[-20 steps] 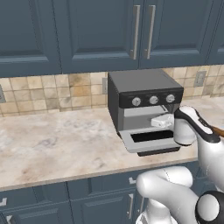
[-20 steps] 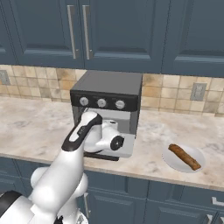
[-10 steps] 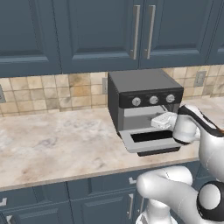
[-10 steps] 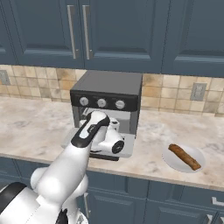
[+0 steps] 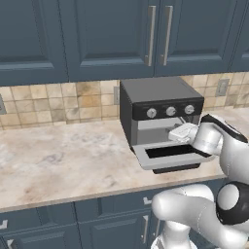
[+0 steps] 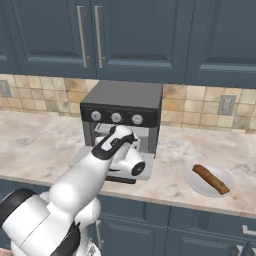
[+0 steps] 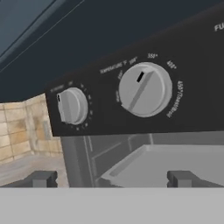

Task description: Pull the toaster oven rack outwards. Pick up the baguette from the plate and place it on the toaster oven rack. Close the toaster oven door fully and set the temperature to the lowest setting.

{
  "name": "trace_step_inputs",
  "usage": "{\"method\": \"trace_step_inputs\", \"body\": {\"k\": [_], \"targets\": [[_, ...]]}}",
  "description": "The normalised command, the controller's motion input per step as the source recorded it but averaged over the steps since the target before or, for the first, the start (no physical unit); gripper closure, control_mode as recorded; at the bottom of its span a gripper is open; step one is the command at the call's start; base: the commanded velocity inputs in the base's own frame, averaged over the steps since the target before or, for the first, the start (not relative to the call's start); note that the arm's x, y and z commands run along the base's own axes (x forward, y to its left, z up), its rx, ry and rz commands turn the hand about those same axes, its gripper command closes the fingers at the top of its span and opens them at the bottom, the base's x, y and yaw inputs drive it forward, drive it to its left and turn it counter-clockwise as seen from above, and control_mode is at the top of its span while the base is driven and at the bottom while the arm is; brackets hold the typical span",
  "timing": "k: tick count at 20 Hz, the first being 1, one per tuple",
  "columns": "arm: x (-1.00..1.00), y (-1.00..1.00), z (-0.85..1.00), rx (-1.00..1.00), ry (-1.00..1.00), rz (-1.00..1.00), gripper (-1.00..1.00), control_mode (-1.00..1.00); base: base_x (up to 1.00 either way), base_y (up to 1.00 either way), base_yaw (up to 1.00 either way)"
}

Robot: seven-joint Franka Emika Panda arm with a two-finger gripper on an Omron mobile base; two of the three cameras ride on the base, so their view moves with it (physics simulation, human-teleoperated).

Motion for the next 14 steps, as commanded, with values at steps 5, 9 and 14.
{"method": "trace_step_inputs", "body": {"k": [5,9,14], "targets": [[0.24,-0.18,0.0,0.0,0.0,0.0,-1.0,-1.0,0.0,0.0,0.0],[0.15,-0.14,0.0,0.0,0.0,0.0,-1.0,-1.0,0.0,0.0,0.0],[0.0,0.0,-0.05,0.0,0.0,-0.01,-1.0,-1.0,0.0,0.0,0.0]]}}
